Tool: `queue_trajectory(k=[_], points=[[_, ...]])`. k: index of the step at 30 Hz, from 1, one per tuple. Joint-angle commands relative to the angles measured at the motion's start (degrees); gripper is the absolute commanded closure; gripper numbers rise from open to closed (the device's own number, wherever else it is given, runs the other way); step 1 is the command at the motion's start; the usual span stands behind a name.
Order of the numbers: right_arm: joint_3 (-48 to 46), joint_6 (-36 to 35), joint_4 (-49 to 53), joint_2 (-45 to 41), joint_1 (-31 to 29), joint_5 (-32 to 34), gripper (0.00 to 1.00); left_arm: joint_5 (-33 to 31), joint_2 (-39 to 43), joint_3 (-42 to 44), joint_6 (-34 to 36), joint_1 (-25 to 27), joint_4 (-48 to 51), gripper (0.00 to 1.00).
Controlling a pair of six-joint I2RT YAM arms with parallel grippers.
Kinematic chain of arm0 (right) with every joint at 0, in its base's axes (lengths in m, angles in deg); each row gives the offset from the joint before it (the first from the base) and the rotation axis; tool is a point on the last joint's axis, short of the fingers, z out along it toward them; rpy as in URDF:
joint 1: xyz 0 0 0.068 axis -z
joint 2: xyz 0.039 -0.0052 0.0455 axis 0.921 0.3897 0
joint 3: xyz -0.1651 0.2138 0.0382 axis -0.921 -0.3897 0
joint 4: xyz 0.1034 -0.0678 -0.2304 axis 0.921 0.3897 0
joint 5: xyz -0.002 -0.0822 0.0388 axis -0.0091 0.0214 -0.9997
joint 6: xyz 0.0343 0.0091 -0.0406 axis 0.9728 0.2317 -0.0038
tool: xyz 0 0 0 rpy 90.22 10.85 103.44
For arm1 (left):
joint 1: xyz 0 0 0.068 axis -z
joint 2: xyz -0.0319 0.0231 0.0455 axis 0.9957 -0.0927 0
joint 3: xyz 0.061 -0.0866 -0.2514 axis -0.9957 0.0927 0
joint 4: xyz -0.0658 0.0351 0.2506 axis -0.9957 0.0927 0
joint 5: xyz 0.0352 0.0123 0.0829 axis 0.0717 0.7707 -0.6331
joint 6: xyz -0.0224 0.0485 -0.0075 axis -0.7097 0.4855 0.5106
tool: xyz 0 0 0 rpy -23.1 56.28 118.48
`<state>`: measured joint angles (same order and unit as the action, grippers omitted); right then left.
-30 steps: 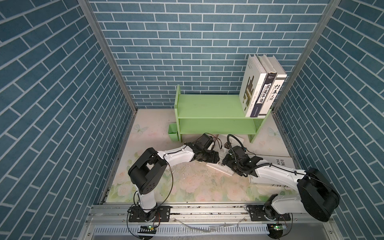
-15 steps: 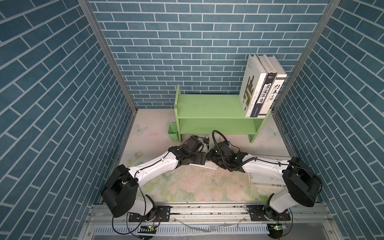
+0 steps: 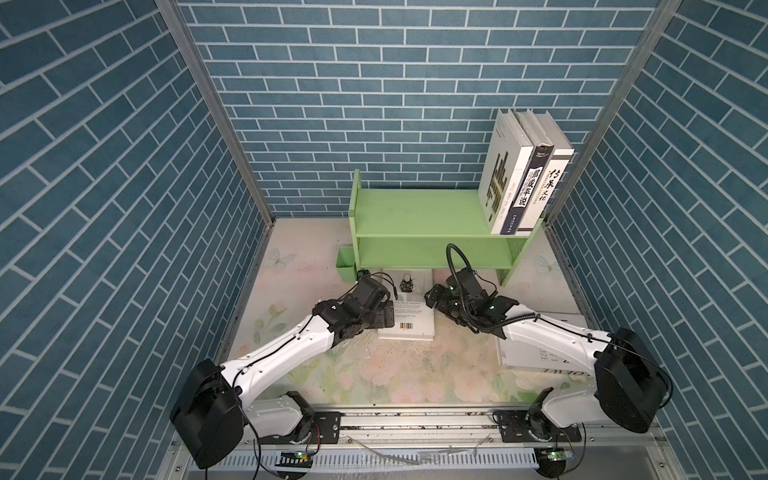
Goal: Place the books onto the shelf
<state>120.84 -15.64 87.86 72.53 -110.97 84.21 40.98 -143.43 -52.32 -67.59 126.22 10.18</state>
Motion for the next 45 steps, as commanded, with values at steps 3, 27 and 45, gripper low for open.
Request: queue_trajectory(k=[3, 27, 45], points=[[6.88, -11.87, 13.2, -4.53, 2.52, 3.82, 0.05, 4.9, -0.83, -1.49, -0.75, -0.49, -2.76, 0.03], [-1.4, -33.17, 29.13, -18.91, 64.78, 1.2, 0.02, 9.56, -31.66, -29.0, -1.5, 21.24, -9.67, 0.03], [-6.68, -33.61, 17.69, -6.6, 82.84, -3.6, 0.07, 14.94, -54.11, -49.5, -13.67, 24.28, -9.79, 0.09]])
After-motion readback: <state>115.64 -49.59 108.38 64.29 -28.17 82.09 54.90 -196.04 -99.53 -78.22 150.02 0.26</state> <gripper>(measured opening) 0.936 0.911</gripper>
